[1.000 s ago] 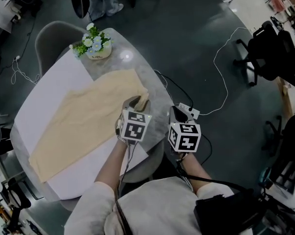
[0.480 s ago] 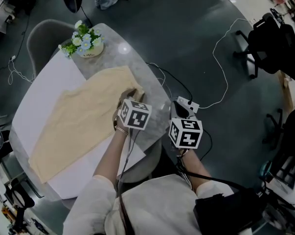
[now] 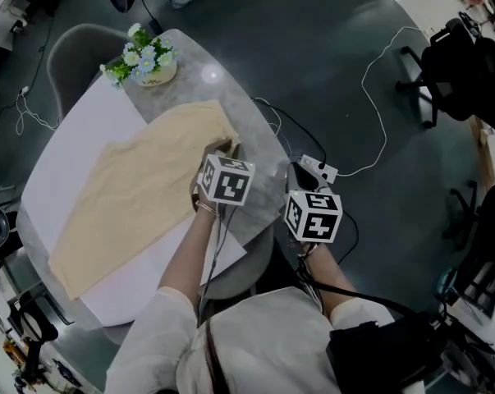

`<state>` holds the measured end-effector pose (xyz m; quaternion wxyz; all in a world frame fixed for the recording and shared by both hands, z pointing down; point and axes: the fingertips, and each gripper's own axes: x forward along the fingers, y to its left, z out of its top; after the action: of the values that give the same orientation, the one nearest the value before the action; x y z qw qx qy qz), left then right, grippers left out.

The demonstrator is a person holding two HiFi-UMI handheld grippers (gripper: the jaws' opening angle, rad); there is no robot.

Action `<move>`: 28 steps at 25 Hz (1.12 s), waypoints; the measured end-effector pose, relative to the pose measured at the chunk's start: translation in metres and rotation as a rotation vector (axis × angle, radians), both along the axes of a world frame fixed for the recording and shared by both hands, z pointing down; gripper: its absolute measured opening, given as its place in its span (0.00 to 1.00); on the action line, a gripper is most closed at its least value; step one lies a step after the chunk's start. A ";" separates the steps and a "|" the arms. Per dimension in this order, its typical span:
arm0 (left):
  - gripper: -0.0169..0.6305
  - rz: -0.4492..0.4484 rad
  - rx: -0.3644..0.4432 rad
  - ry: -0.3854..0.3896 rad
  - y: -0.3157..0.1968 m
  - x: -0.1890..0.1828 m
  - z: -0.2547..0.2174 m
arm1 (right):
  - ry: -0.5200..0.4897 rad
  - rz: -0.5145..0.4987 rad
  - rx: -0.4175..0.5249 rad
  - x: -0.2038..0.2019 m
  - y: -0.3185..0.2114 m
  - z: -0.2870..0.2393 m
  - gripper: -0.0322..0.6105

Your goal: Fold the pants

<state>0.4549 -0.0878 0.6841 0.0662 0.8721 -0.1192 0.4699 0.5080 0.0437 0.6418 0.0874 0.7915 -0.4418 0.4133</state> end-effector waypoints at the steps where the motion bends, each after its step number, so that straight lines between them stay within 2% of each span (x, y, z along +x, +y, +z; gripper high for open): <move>1: 0.12 -0.014 -0.021 0.011 -0.001 -0.001 -0.003 | 0.004 -0.002 0.002 0.000 -0.001 -0.002 0.04; 3: 0.11 -0.038 -0.044 0.034 -0.003 -0.004 -0.012 | 0.015 -0.008 0.007 0.001 -0.002 -0.009 0.04; 8: 0.10 -0.069 -0.037 0.092 -0.002 -0.011 -0.036 | 0.047 -0.037 0.031 0.000 -0.008 -0.024 0.04; 13: 0.10 -0.136 -0.028 0.161 -0.022 -0.037 -0.077 | 0.087 -0.101 0.063 -0.018 -0.027 -0.052 0.04; 17: 0.09 -0.196 -0.009 0.195 -0.037 -0.087 -0.115 | 0.105 -0.142 0.078 -0.055 -0.033 -0.083 0.04; 22: 0.09 -0.306 0.029 0.256 -0.069 -0.158 -0.157 | 0.141 -0.237 0.123 -0.105 -0.066 -0.120 0.04; 28: 0.09 -0.410 0.035 0.317 -0.100 -0.256 -0.193 | 0.157 -0.332 0.167 -0.186 -0.107 -0.155 0.04</move>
<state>0.1990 -0.1878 0.4909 0.1627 0.8934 -0.2899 0.3022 0.3221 -0.0635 0.4872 0.1228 0.7421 -0.5907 0.2920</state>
